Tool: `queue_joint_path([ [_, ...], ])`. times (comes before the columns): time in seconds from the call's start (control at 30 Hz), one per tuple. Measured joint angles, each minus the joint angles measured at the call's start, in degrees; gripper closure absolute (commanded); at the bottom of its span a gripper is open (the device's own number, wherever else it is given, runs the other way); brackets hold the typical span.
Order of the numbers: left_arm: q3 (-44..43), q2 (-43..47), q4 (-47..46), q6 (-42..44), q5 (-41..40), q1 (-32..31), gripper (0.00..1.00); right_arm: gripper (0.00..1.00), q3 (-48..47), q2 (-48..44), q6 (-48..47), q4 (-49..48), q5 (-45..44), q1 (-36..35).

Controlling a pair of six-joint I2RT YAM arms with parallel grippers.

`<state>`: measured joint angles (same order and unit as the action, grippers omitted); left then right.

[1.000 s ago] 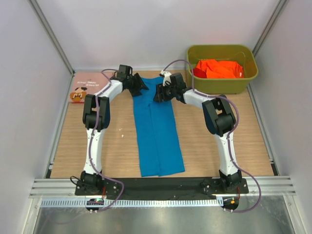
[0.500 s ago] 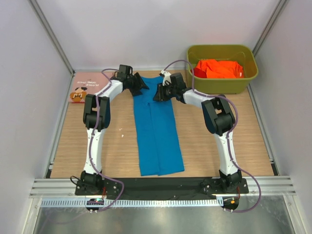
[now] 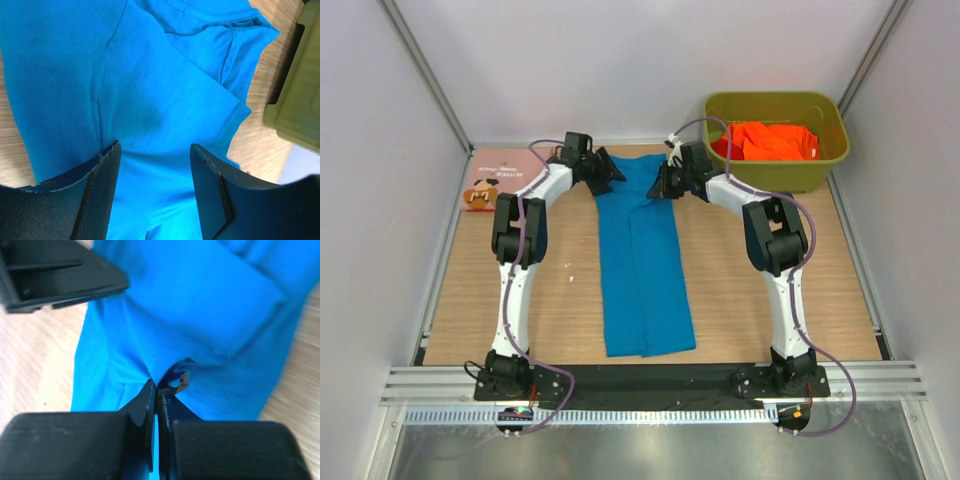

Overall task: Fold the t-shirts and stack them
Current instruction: Fold the tshirt

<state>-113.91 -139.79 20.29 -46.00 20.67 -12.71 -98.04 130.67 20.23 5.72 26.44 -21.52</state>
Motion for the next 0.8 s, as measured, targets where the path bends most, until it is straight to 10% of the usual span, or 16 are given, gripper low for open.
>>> queue_joint_path([
  [0.17,-0.3,-0.1,0.0,0.1,0.0,0.0,0.39,0.66,-0.5,0.0,1.2,4.3,-2.4,0.8],
  [0.8,-0.1,6.5,8.4,6.0,-3.6,0.2,0.36,0.70,-1.3,-2.0,4.3,4.7,-5.6,0.0],
])
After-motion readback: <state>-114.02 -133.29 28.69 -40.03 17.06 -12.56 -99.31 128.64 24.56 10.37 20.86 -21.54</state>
